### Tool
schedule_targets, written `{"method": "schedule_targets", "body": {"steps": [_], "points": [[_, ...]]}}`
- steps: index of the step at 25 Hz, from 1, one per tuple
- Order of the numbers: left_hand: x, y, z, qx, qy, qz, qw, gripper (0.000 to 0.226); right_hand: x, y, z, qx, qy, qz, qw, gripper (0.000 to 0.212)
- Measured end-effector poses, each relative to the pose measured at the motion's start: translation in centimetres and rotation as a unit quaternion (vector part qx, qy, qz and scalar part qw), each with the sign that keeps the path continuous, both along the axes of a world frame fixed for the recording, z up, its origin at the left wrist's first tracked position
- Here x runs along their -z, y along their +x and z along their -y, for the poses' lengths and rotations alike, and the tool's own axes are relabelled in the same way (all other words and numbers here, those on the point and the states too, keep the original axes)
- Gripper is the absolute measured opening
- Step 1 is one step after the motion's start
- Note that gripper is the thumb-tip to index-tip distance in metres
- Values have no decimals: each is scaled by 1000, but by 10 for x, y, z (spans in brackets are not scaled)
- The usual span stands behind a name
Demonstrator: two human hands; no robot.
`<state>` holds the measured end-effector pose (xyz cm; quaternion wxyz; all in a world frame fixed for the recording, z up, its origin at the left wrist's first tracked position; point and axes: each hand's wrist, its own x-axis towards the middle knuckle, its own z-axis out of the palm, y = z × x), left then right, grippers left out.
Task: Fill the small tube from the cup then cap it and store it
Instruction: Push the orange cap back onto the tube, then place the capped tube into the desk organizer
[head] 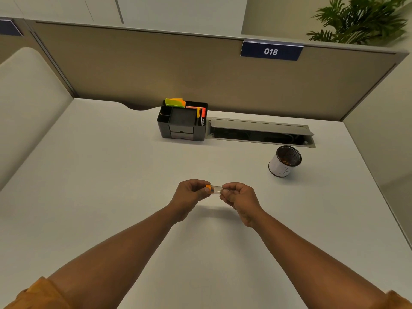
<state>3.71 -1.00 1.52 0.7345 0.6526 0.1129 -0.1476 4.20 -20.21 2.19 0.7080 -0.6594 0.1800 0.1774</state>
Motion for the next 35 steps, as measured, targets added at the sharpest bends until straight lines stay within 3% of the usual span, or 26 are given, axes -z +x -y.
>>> {"method": "schedule_targets", "body": {"steps": [9,19,21,23,28,31,35], "points": [[4,1,-2,17,28,-11,999,15,-1,-4,4,-51,-17,-16,998,7],[11,10,-3,17,105,-46,993,34,5,9,-5,-172,-245,50,953,24],[18,14,-9,43,265,-3,963,33,8,19,-9,-177,-278,58,942,23],[27,17,-18,89,413,44,906,30,10,32,-13,-165,-293,66,939,23],[60,35,-47,181,578,78,792,37,8,88,-45,-143,-336,136,921,29],[76,50,-59,185,601,65,775,54,-1,133,-72,-128,-369,198,899,32],[86,83,-69,171,607,79,772,55,-15,197,-102,-127,-388,279,869,31]]}}
